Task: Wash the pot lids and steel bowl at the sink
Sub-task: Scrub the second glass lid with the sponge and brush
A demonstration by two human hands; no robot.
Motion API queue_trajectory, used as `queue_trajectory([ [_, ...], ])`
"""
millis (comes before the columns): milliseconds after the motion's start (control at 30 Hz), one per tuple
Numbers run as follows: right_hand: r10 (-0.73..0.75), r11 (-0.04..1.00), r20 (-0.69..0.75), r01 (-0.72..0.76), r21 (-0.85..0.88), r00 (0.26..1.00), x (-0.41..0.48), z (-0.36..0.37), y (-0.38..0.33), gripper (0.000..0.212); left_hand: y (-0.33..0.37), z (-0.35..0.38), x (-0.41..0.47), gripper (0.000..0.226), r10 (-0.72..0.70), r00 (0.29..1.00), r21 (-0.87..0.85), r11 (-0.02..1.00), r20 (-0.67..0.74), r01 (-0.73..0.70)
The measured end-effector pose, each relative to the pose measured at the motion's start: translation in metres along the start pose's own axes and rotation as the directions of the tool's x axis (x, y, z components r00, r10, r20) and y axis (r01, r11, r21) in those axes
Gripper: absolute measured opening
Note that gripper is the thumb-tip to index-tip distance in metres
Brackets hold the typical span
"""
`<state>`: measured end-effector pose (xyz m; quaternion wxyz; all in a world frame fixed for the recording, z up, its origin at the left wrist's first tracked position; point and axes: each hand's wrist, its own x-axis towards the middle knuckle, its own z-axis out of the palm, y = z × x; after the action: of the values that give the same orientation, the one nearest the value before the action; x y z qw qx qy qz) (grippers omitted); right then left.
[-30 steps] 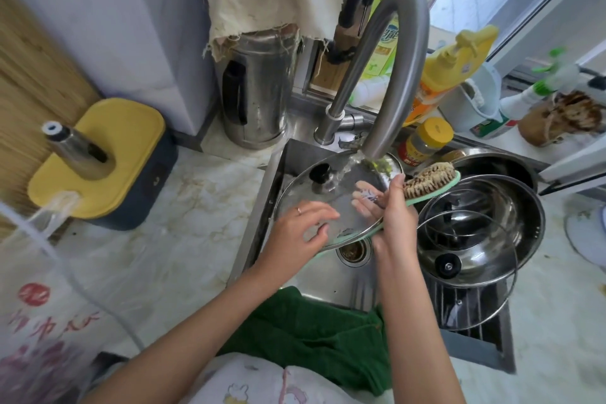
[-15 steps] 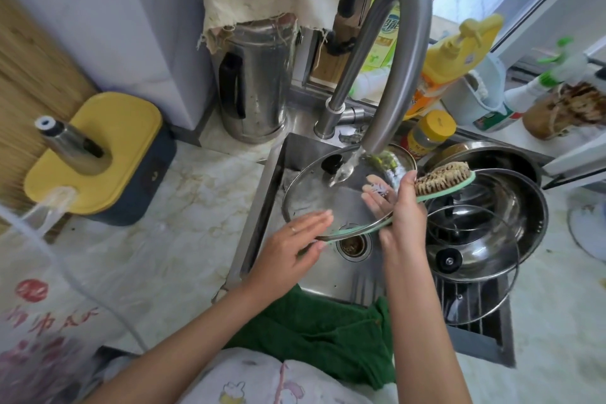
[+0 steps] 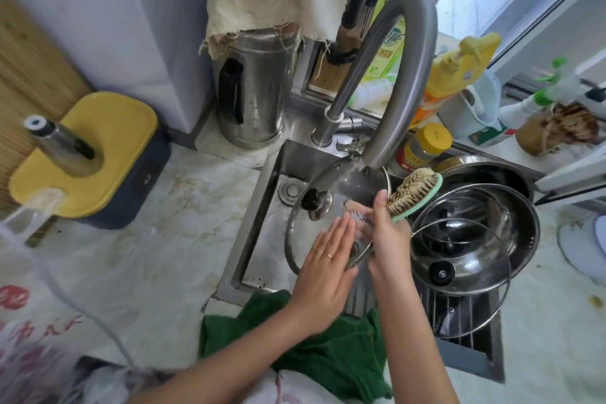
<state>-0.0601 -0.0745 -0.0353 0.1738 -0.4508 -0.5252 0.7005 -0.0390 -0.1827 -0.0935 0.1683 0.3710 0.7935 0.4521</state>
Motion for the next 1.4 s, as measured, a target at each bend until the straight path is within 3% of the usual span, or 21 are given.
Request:
queue_trajectory([
  [167,-0.068,0.995,0.067,0.072,-0.069,0.995,0.000,-0.001,-0.005,0.023,0.004,-0.019,0.072,0.050,-0.024,0.992,-0.143,0.990,-0.121,0.006],
  [233,-0.054,0.994,0.094,0.063,-0.095,0.994,-0.003,0.000,-0.002,0.023,0.002,-0.036,0.109,0.045,-0.206,0.973,-0.195,0.964,-0.107,0.183],
  [300,-0.056,0.992,0.086,0.065,-0.104,0.995,-0.005,0.001,0.006,0.026,-0.013,-0.043,0.135,0.045,-0.410,0.910,-0.214,0.896,-0.060,0.389],
  [367,-0.064,0.988,0.045,0.070,-0.136,0.997,-0.004,0.001,0.010,0.028,-0.011,-0.031,0.126,0.050,-0.505,0.861,-0.174,0.855,-0.066,0.488],
  [533,-0.094,0.977,0.052,0.102,-0.189,0.994,-0.004,-0.011,0.023,0.023,0.006,-0.002,0.075,0.053,-0.411,0.906,-0.218,0.898,-0.102,0.383],
  [667,-0.067,0.986,0.100,0.081,-0.145,0.993,-0.012,-0.010,0.029,0.019,-0.028,-0.025,0.135,0.051,-0.666,0.745,-0.158,0.740,-0.034,0.654],
  [733,-0.046,0.990,0.066,0.054,-0.130,0.997,-0.010,-0.011,0.029,0.025,-0.016,-0.020,0.126,0.053,-0.630,0.777,-0.089,0.774,-0.017,0.626],
  [800,-0.044,0.991,0.032,0.047,-0.127,0.999,-0.003,-0.014,0.026,0.026,0.009,-0.005,0.092,0.053,-0.495,0.866,-0.106,0.867,-0.075,0.486],
  [867,-0.068,0.986,0.040,0.073,-0.153,0.997,0.000,-0.016,0.022,0.023,0.012,0.001,0.071,0.053,-0.405,0.908,-0.173,0.907,-0.110,0.384],
  [933,-0.086,0.979,0.080,0.099,-0.179,0.993,-0.001,-0.013,0.023,0.022,-0.006,-0.006,0.094,0.051,-0.438,0.895,-0.235,0.882,-0.091,0.407],
  [1033,-0.072,0.977,0.106,0.092,-0.192,0.992,-0.004,-0.004,0.023,0.017,-0.026,-0.030,0.138,0.052,-0.652,0.758,-0.172,0.744,0.025,0.646],
  [1067,-0.074,0.978,0.104,0.092,-0.185,0.992,-0.003,-0.002,0.024,0.017,-0.025,-0.033,0.141,0.052,-0.651,0.759,-0.166,0.747,0.017,0.644],
  [1167,-0.062,0.988,0.077,0.072,-0.136,0.995,0.006,-0.003,0.022,0.023,-0.004,-0.023,0.100,0.051,-0.378,0.925,-0.215,0.908,-0.047,0.360],
  [1200,-0.044,0.992,0.067,0.052,-0.116,0.997,0.009,-0.005,0.022,0.024,0.001,-0.021,0.082,0.047,-0.292,0.956,-0.302,0.913,-0.016,0.274],
  [1267,-0.004,0.996,0.073,0.010,-0.090,0.997,0.015,-0.008,0.021,0.035,-0.001,-0.028,0.064,0.037,-0.282,0.958,-0.474,0.839,0.042,0.268],
  [1400,0.030,0.995,0.140,-0.016,-0.102,0.990,0.017,-0.009,0.017,0.072,-0.025,-0.052,0.058,0.028,-0.456,0.874,-0.522,0.793,-0.166,0.315],
])
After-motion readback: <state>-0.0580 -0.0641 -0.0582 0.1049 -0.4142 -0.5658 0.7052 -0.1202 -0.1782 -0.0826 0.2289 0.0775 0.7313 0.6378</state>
